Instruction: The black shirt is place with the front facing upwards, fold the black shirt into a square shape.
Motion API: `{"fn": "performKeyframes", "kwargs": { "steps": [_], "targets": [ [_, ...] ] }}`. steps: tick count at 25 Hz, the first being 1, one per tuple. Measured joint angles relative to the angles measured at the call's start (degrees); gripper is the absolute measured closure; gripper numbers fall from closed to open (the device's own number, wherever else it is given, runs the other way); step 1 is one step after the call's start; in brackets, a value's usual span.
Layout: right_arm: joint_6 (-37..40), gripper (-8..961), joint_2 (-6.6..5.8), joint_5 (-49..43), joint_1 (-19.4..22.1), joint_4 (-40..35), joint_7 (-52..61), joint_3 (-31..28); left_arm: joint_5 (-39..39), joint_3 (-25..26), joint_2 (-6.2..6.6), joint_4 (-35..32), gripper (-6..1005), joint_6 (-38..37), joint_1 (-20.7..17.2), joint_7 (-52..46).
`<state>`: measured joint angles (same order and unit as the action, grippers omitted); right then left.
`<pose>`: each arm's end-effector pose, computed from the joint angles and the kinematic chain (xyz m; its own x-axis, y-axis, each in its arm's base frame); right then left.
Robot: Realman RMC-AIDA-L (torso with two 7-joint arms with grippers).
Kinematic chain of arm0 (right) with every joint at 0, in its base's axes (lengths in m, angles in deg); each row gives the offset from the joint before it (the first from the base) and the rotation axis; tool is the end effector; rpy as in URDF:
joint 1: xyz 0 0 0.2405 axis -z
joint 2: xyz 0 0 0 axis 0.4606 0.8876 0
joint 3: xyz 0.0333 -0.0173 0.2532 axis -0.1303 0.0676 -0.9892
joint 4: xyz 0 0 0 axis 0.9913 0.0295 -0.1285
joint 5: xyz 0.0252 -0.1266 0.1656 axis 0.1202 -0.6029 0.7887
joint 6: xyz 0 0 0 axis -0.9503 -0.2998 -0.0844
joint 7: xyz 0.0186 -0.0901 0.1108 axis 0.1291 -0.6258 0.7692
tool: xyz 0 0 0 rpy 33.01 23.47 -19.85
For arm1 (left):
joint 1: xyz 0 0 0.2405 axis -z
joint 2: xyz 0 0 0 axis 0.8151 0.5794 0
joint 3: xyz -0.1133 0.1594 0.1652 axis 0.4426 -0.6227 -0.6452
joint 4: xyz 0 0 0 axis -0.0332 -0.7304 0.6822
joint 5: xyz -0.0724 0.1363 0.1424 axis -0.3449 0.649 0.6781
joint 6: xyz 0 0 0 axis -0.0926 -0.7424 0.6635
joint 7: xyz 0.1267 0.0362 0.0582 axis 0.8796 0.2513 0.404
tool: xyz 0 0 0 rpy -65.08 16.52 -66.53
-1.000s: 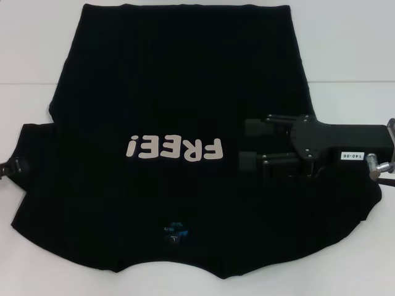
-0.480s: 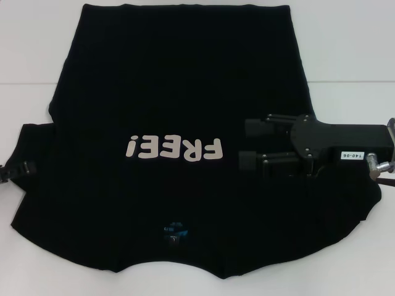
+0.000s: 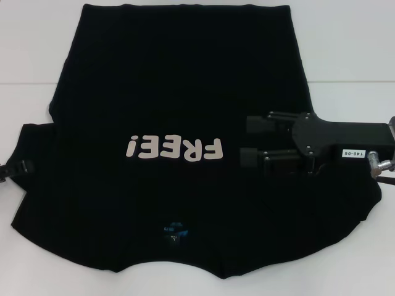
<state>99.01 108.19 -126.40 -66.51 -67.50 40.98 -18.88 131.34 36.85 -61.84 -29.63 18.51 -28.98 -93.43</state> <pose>0.1951 0.3537 0.0116 0.7392 -0.3007 -0.6027 -0.3451 -0.9375 0.0444 -0.3947 0.3380 0.0844 0.2076 0.7194 0.6628 0.9635 -0.0334 -0.2656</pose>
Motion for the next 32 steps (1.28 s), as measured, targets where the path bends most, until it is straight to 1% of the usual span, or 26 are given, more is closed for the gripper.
{"fn": "performKeyframes", "kwargs": {
  "steps": [8, 14, 19, 32],
  "targets": [
    [0.0, 56, 0.00, 0.0, 0.0, 0.0, 0.0, -0.6, 0.0, -0.2, 0.12, 0.2, 79, 1.0, 0.1, -0.2],
    [0.0, 56, 0.00, 0.0, 0.0, 0.0, 0.0, -0.7, 0.0, -0.6, -0.22, 0.4, 79, 2.3, 1.0, -0.2],
    [0.0, 56, 0.00, 0.0, 0.0, 0.0, 0.0, -0.9, 1.4, -0.6, -0.33, 0.4, 79, 3.2, 1.3, -0.7],
    [0.0, 56, 0.00, 0.1, 0.0, -0.1, 0.0, -1.8, 2.2, -0.6, -0.32, 0.4, 78, 3.1, 1.6, -0.9]
  ]
}}
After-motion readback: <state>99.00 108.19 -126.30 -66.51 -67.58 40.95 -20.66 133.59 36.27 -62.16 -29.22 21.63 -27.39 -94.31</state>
